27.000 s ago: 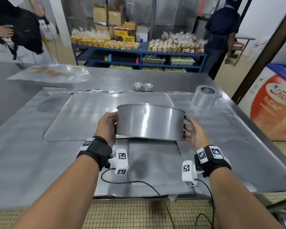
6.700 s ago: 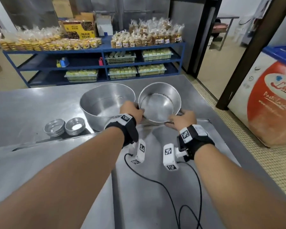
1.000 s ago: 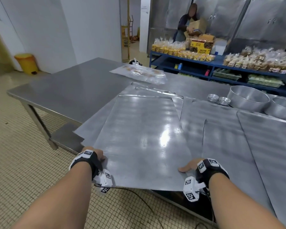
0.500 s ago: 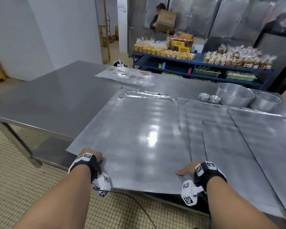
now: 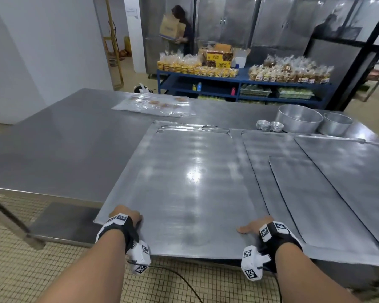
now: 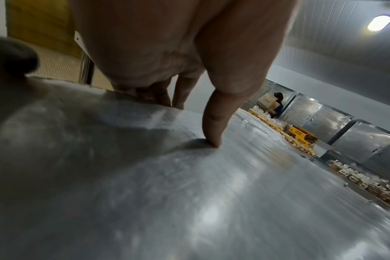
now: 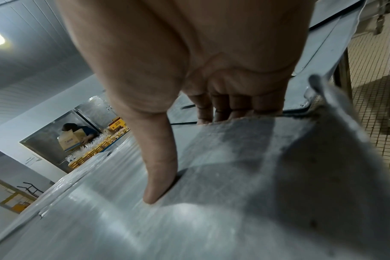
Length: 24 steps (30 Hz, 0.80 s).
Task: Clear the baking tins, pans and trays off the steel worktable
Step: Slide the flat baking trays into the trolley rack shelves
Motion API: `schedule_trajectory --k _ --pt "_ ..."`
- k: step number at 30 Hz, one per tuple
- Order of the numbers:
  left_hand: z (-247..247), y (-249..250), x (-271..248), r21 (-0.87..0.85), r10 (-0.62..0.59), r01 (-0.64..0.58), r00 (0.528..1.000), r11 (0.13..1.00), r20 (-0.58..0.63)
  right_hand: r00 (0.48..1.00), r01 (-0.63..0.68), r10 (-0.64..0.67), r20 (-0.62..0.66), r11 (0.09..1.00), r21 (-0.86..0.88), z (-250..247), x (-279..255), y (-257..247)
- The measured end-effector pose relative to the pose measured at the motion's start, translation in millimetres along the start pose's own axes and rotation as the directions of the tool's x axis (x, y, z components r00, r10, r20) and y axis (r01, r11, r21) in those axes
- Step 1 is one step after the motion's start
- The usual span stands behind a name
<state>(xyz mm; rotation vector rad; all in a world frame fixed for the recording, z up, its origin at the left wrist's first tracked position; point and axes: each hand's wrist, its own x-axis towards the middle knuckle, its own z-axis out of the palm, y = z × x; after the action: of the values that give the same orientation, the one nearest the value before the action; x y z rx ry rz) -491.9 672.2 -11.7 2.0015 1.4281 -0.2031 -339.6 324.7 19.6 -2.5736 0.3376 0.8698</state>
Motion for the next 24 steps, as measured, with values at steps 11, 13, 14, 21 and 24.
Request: schedule_trajectory --k 11,13,14,21,24 --pt "10.3 12.5 18.3 0.111 -0.019 0.019 1.0 0.994 0.003 0.995 -0.053 0.071 -0.07 0.971 0.234 6.9 21.1 -6.2" --pt "13.2 13.9 24.7 0.115 -0.037 0.035 0.999 0.993 0.013 0.996 -0.065 0.078 -0.053 0.973 0.22 5.5 22.6 -8.3" --pt "14.4 13.7 26.0 0.119 -0.047 0.045 0.999 0.992 0.013 0.996 -0.065 0.077 -0.045 0.973 0.222 5.1 23.6 -9.7" --pt "20.9 6.3 20.0 0.046 -0.105 0.104 0.994 0.994 0.012 0.998 -0.042 0.052 -0.034 0.97 0.239 2.1 24.7 -22.4" --pt "26.6 8.8 21.3 -0.012 -0.113 0.113 0.993 0.993 0.015 0.999 -0.039 0.043 -0.013 0.964 0.262 5.3 26.1 -23.6"
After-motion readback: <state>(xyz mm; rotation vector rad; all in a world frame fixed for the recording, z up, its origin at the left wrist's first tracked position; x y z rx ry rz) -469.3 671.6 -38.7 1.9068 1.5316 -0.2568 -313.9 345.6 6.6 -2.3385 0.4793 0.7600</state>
